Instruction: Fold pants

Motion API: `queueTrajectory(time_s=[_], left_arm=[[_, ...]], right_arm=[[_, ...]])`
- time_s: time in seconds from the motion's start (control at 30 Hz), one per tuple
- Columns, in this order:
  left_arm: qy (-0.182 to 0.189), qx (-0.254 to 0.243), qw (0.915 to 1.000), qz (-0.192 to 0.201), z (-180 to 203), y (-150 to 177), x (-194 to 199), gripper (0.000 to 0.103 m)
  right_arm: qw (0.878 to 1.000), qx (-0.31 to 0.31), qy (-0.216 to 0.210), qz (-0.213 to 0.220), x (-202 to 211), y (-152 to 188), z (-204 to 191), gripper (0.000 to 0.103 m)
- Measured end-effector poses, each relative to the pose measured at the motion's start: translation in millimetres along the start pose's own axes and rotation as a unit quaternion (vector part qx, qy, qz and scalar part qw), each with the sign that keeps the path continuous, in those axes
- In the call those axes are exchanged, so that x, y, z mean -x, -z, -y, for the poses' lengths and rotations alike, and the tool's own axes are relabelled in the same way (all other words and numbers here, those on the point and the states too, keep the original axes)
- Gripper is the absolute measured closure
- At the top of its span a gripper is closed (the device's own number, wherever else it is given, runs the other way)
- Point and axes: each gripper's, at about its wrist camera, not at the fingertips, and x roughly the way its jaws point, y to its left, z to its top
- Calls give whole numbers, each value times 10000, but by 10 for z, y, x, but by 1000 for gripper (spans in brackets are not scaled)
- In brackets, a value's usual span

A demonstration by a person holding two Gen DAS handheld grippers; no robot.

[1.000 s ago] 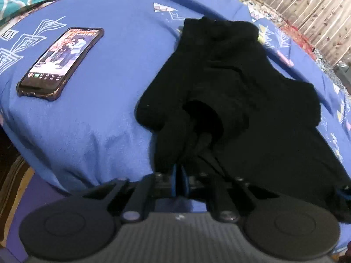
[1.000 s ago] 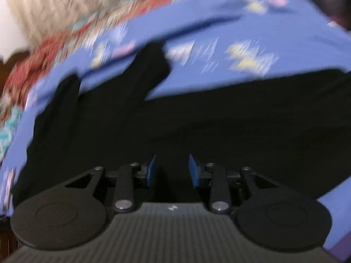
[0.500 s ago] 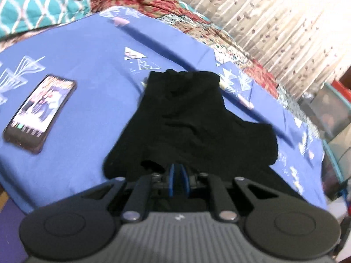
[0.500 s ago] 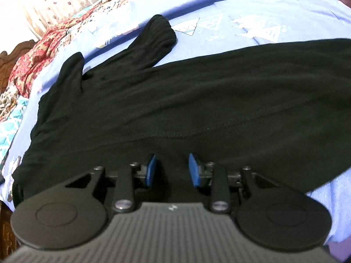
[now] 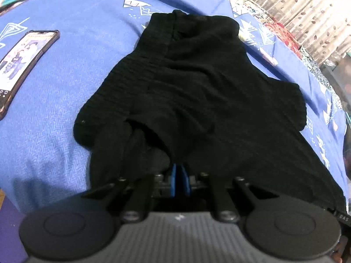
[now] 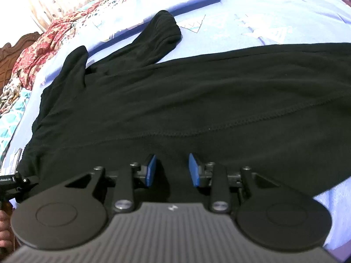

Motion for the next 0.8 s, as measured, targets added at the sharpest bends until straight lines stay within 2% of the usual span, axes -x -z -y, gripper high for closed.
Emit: queueTrajectory(time_s=[0.33,0.8], left_arm=[[-187,-334,9992,92,114,6,-11,93],[-141,-354,9992,108,90,9,-9,93]], right_arm=[[10000,-16,13,-29,-83,4,-106,67],[10000,-6,62,-23,-99,8,-142,67]])
